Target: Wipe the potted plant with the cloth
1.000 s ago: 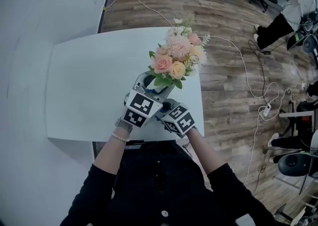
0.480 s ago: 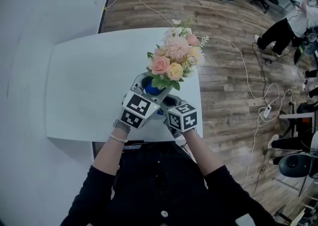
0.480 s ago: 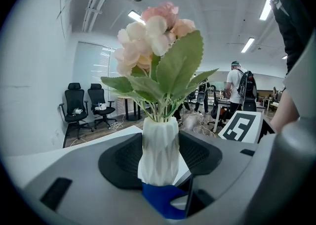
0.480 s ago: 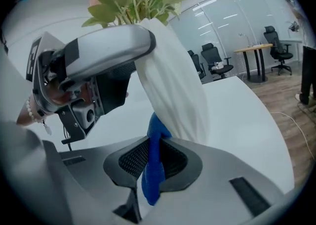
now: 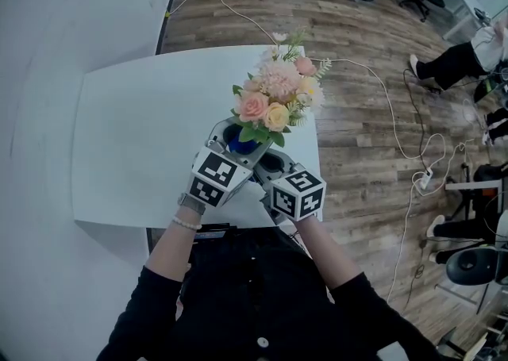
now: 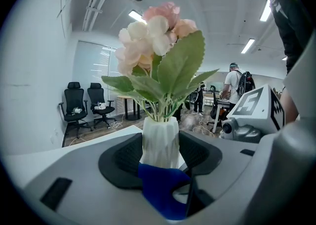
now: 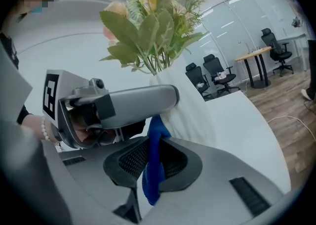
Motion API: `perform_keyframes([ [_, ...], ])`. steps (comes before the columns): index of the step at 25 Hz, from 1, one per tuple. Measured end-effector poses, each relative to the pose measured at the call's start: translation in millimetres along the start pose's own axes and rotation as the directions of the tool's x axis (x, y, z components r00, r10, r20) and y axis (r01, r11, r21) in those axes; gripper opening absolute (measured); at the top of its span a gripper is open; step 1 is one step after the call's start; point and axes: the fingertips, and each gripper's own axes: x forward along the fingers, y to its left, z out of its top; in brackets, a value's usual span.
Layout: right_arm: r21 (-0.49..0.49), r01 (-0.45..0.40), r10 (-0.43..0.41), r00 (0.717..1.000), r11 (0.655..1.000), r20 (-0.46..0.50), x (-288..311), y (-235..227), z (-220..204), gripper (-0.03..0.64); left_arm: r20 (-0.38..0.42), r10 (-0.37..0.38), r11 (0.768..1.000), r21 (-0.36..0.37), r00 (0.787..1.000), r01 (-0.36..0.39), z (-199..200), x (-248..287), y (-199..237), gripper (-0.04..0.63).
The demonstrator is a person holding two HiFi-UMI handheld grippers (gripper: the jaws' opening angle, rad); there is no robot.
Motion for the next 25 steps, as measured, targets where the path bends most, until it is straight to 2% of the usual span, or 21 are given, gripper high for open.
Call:
perform_keyframes([
  [8, -0.098, -0.022, 0.03, 0.996, 0.995, 0.078, -13.8, 11.2, 20.4, 0.074, -0.011, -0.01, 1.0, -0.003, 1.0, 0.01, -2.3, -1.0, -1.2, 0.241],
  [11, -0.096, -0.019, 0.027, 0.996, 0.995, 0.08, -13.0, 9.5, 18.8, 0.074, 0.003, -0.01, 1.0, -0.003, 1.0, 0.01, -1.4, 0.0, -1.4, 0.241],
  [17, -0.136, 0.001, -0.003, 1.0, 0.991, -0.014, 3.6, -0.9, -1.0, 0.074, 0.0, -0.003, 1.0, -0.01, 1.0, 0.003, -3.2, 1.7, -0.4, 0.241],
  [25, -0.117, 0.058, -0.075, 0.986, 0.991, -0.148, 12.2, -27.2, -40.5, 0.074, 0.007, 0.013, 1.0, -0.005, 1.0, -0.013, 7.2, -0.9, 0.9, 0.241],
])
